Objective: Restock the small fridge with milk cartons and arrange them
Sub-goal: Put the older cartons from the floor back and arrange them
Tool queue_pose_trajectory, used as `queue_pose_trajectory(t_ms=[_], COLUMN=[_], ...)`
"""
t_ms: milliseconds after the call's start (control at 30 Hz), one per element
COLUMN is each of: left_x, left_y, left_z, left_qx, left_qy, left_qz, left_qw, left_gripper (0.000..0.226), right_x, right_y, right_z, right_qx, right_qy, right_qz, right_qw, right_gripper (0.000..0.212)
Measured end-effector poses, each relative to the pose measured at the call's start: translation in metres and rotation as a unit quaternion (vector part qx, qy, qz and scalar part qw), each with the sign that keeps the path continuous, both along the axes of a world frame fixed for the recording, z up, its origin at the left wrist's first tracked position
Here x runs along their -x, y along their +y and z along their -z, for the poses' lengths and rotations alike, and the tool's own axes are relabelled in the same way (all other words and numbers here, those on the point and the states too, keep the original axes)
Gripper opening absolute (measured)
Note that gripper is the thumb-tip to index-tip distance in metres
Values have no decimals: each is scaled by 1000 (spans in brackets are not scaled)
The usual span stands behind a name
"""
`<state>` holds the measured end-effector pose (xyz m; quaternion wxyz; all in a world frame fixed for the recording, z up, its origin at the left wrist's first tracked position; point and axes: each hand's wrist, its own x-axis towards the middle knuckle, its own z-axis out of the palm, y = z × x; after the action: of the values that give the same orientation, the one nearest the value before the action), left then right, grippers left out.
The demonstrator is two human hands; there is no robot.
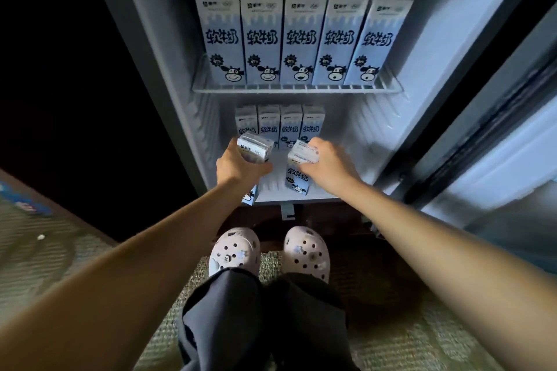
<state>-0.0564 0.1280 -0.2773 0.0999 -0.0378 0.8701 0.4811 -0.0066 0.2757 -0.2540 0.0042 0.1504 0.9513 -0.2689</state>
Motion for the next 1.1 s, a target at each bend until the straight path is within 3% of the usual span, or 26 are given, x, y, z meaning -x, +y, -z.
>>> queue_pose_trajectory(t_ms=[133, 233, 400, 633, 700, 767, 900, 1100], left_x=[25, 37, 57, 63, 59, 54, 53, 76], left_y=[3, 6, 11, 18, 16, 10, -1, 13], left_z=[26, 39, 58, 85, 92, 98, 111, 117], left_qx=[-7, -35, -65, -115, -105, -99, -86, -121], left_qy=[-11, -4, 11, 23, 40, 32, 3, -30], left_qz=[-49, -55, -78, -124, -114, -96, -52, -66], left_qw=[999, 998, 995, 985, 987, 990, 995, 990], left_gripper=[21, 40, 31, 60, 60, 60, 58, 64], right_x=[26, 40, 61, 64, 62, 61, 63, 75], right_y=[-2, -5, -3, 10, 11, 11, 8, 10], right_z=[21, 31, 49, 66, 76, 85, 95, 96], right_qx=[-18, -11, 25, 180, 240, 243, 244, 249], right_qy=[-12, -16, -13, -15, -56, -82, -84, -77], right_qz=[-19, -38, -45, 17, 41, 30, 23, 17], right_qw=[1000, 999, 999, 983, 968, 966, 966, 965], right_gripper=[23, 23, 32, 52, 52, 47, 49, 48])
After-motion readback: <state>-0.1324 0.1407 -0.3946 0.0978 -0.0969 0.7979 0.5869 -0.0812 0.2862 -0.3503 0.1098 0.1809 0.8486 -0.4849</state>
